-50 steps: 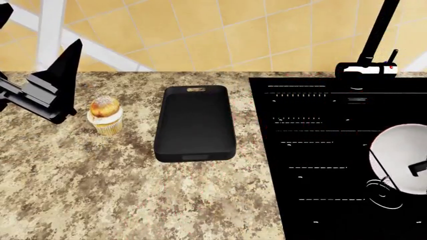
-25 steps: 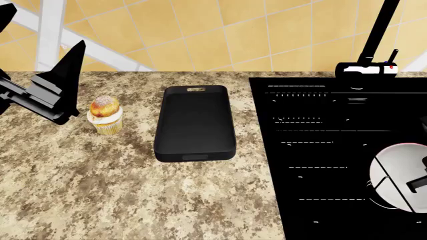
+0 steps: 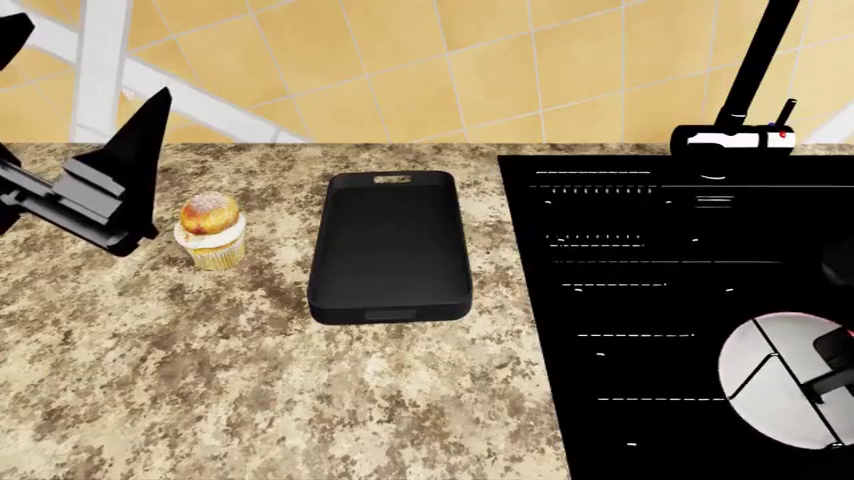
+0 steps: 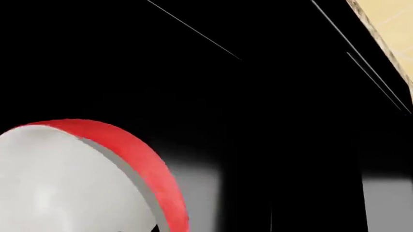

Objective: Move the fresh-baked cupcake off the tray onto the counter, and place the bowl used for mixing into the sink.

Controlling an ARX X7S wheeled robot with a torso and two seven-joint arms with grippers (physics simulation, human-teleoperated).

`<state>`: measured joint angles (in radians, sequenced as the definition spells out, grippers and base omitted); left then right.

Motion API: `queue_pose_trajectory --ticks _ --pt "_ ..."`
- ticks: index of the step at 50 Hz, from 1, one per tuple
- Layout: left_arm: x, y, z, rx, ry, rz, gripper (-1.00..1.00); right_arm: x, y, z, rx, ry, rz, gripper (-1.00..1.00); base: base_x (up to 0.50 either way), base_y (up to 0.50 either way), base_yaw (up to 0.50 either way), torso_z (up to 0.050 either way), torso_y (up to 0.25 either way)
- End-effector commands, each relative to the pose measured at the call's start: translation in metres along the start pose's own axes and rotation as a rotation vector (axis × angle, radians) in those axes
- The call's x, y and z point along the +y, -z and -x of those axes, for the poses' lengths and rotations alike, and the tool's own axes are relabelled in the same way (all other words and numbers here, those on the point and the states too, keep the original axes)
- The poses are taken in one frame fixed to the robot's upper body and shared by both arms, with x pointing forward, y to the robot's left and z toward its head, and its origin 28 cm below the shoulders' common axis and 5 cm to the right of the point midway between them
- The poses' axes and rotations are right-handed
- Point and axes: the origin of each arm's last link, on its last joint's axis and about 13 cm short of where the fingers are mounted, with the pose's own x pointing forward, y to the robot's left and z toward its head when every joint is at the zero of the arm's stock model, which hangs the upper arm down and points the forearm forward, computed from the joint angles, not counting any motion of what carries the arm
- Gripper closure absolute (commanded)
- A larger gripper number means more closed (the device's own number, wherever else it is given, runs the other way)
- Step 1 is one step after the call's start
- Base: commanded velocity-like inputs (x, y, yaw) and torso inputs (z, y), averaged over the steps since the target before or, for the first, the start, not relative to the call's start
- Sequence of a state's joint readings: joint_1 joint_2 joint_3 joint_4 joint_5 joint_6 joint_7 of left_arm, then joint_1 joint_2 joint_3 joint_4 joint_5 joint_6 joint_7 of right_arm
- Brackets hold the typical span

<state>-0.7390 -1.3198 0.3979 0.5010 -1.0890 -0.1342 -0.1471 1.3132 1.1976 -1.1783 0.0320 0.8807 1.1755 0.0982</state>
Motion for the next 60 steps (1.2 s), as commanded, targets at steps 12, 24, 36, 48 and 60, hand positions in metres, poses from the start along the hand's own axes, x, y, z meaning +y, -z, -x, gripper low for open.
queue_pose_trajectory --ticks 12,24,36,48,60 --pt "0.0 0.002 0.002 0.004 0.004 0.001 -1.0 -0.009 -0.008 0.006 -0.034 0.066 0.017 -1.0 0.0 0.0 0.0 0.0 0.0" --pt "0.0 0.005 0.002 0.01 0.0 0.003 -1.0 -0.016 -0.012 0.018 -0.09 0.078 -0.009 -1.0 0.0 0.0 0.0 0.0 0.0" --pt "-0.001 0.005 0.001 0.001 0.004 0.003 -1.0 -0.026 -0.014 0.043 -0.171 0.115 -0.027 -1.0 0.0 0.0 0.0 0.0 0.0" --pt "-0.007 0.005 0.003 -0.012 0.004 0.009 -1.0 -0.023 -0.006 0.07 -0.517 0.186 -0.199 -1.0 0.0 0.0 0.0 0.0 0.0" --pt "-0.017 0.005 -0.001 -0.096 -0.02 0.038 -1.0 -0.004 -0.005 0.07 -0.943 0.423 -0.332 -1.0 0.0 0.0 0.0 0.0 0.0"
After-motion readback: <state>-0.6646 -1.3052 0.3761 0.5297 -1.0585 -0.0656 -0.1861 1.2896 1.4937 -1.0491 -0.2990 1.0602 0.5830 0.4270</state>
